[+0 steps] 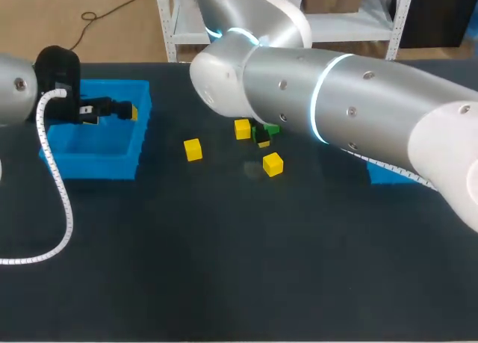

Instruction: Put the green cubes in the right bin and the yellow cubes in the left bin.

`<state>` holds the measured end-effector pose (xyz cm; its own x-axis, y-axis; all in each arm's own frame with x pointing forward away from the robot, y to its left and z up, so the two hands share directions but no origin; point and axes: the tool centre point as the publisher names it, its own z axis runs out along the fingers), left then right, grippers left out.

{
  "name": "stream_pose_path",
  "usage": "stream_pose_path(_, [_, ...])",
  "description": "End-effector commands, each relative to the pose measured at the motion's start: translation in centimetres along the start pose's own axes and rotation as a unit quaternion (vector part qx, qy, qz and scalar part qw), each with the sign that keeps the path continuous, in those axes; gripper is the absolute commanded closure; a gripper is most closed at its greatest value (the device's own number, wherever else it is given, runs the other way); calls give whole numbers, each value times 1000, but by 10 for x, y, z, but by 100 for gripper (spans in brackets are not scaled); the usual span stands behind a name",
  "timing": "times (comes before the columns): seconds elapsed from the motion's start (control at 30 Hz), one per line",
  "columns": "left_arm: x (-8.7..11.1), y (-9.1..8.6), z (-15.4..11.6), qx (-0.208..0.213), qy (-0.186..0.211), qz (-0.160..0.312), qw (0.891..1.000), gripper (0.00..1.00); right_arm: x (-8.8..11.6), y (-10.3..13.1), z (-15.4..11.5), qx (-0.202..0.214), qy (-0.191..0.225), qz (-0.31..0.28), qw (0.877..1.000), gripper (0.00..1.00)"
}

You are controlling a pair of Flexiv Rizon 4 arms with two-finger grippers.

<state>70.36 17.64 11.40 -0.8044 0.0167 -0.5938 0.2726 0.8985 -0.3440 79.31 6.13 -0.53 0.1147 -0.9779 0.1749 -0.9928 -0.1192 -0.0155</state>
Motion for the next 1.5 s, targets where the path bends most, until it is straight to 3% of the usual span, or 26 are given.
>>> stream_pose_path(0.03, [-1, -2, 0, -4, 1, -1, 1000, 0, 2, 5, 3, 15, -2, 7, 1000, 100])
stream_pose_path(0.47, [-1, -2, 0, -4, 1, -1, 1000, 0, 5, 5, 1, 21, -18, 49, 998, 100])
stream_pose_path(0.57, [-1, -2, 0, -4, 1, -1, 1000, 0, 6, 5, -12, 34, -30, 53, 998, 100])
stream_pose_path(0.77, [-1, -2, 0, -4, 1, -1, 1000, 0, 14, 1, -71, 90, -80, 77, 990, 100])
stream_pose_path(0.97, [-1, -2, 0, -4, 1, -1, 1000, 0, 54, -8, -118, 146, -101, 137, 974, 100])
stream_pose_path(1.17, [-1, -2, 0, -4, 1, -1, 1000, 0, 119, -3, -137, 174, -108, 235, 950, 100])
stream_pose_path(1.37, [-1, -2, 0, -4, 1, -1, 1000, 0, 179, 16, -130, 175, -126, 344, 914, 100])
stream_pose_path(1.5, [-1, -2, 0, -4, 1, -1, 1000, 0, 214, 32, -118, 173, -145, 426, 876, 100])
